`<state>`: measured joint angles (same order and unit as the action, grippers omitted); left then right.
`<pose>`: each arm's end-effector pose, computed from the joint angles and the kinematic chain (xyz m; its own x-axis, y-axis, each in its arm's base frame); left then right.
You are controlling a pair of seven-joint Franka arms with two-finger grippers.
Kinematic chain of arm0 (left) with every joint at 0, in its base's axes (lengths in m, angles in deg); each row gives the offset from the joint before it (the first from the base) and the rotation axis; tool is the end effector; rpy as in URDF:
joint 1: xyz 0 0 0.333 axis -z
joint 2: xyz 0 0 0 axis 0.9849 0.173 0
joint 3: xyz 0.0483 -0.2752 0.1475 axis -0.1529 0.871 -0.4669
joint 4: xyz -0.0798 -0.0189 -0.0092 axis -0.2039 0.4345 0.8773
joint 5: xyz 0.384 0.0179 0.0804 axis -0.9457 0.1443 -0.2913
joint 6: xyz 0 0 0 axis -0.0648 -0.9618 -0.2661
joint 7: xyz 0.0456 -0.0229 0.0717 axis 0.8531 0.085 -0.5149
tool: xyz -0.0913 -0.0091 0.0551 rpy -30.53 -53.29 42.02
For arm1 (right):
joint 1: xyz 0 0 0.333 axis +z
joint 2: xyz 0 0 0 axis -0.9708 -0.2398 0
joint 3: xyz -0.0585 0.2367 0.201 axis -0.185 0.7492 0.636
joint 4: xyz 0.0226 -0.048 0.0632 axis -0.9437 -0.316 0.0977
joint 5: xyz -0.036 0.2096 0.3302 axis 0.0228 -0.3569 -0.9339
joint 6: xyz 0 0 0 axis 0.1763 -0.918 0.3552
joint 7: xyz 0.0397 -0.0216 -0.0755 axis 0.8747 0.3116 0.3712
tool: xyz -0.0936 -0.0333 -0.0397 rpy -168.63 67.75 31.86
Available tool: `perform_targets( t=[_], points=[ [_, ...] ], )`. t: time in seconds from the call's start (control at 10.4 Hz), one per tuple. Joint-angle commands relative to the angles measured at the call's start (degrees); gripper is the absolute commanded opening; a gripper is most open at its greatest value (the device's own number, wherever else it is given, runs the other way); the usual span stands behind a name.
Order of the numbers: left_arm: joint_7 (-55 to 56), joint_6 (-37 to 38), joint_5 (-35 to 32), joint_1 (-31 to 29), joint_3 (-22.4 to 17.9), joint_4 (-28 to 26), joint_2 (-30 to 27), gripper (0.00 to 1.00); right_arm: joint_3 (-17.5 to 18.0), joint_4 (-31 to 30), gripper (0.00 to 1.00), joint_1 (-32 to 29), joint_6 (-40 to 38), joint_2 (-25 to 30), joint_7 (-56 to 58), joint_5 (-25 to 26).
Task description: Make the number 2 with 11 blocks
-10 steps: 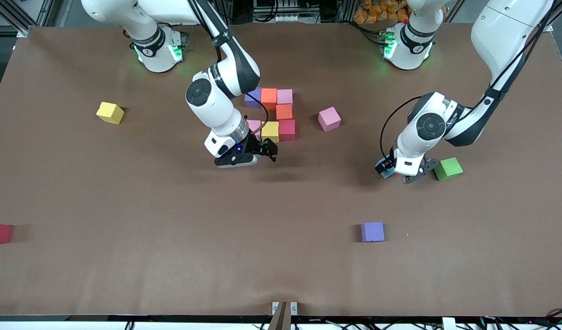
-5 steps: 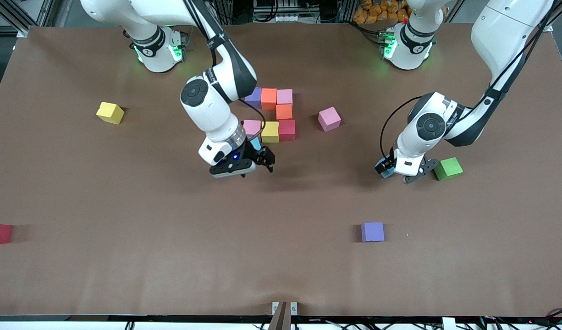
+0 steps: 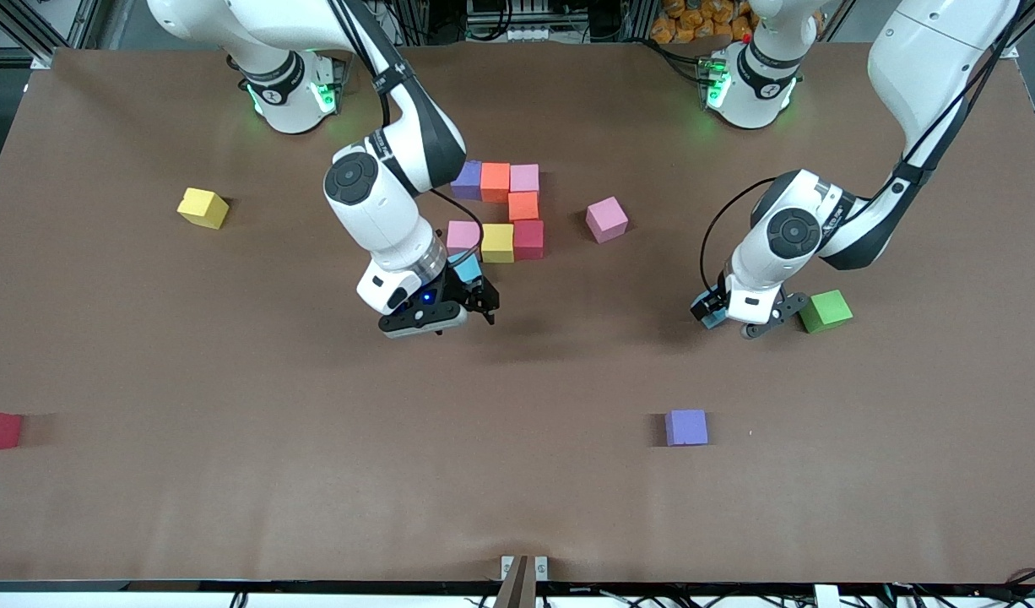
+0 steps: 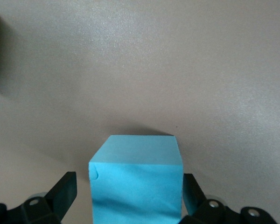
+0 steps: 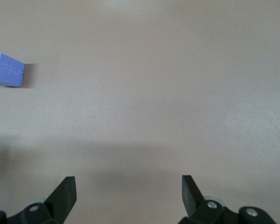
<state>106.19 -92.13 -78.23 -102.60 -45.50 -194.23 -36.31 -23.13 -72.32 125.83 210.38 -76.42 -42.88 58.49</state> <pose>0.5118 -0.1469 0.1979 0.8490 0.5275 -0.0298 0.5251 -0.8487 -0.0633 0.5577 0.3909 0.3436 0.9683 0.0364 0.2470 0.1042 -0.9579 -0.2673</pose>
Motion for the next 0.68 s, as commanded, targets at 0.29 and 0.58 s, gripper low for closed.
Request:
perform_targets(
  t=[0.29, 0.58],
  points=[
    [-0.75, -0.55, -1.04, -0.55, 0.25, 0.32, 0.42, 1.00, 0.56, 1.39, 1.00, 8.63, -6.78, -0.01, -1.44, 1.12],
    [-0.75, -0.55, -1.13, -0.55, 0.25, 0.32, 0.42, 1.00, 0.56, 1.56, 1.00, 15.48, -6.17, -0.88, -7.65, 1.56]
  ],
)
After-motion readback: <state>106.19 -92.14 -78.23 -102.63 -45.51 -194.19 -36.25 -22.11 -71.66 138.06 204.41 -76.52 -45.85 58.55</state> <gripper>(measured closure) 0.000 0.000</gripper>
